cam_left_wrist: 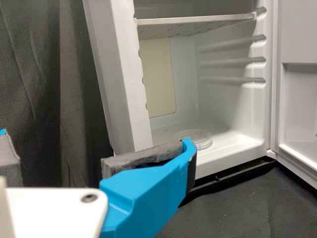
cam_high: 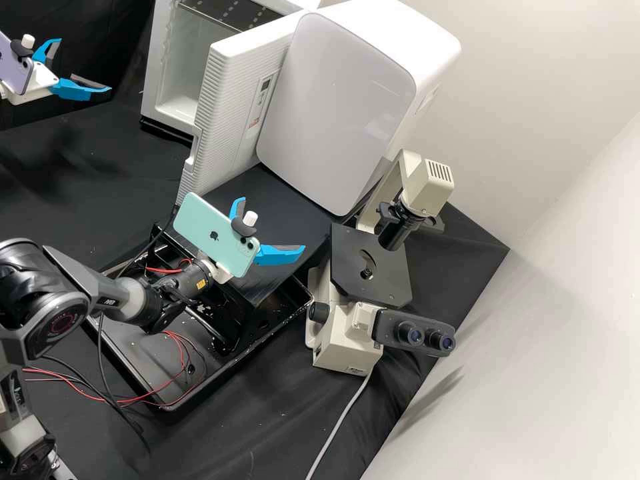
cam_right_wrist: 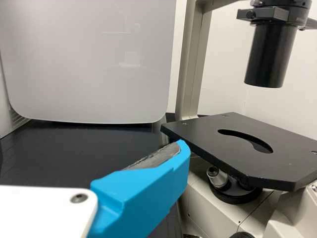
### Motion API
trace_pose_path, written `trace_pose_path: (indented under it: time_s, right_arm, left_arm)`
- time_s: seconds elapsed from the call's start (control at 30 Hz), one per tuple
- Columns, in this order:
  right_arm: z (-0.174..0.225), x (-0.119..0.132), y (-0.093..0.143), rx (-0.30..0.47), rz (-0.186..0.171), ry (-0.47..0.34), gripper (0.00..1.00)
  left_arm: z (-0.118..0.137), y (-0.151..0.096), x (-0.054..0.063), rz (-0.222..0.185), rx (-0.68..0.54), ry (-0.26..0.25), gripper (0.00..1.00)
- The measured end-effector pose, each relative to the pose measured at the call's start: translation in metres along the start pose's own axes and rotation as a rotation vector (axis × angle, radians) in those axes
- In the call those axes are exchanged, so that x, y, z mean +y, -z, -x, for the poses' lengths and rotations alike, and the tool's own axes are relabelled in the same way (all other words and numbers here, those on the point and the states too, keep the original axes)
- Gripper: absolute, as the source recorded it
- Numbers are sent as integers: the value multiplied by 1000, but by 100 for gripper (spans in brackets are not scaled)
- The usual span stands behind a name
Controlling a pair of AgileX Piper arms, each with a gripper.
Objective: Close the incubator door
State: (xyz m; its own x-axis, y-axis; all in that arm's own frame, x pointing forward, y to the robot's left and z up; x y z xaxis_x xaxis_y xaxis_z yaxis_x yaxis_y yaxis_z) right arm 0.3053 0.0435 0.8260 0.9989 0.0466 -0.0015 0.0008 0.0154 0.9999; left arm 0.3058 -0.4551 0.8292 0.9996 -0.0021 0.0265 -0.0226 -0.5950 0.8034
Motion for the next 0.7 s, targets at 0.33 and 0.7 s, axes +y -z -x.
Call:
trace_pose_path:
  time_s: [0.33, 0.7]
  right_arm:
    - [0, 0, 0, 0, 0, 0, 100]
    - [-17, 4, 13, 70, 12, -34, 0]
  left_arm:
    - [0, 0, 0, 0, 0, 0, 100]
    - [0, 0, 0, 0, 0, 0, 100]
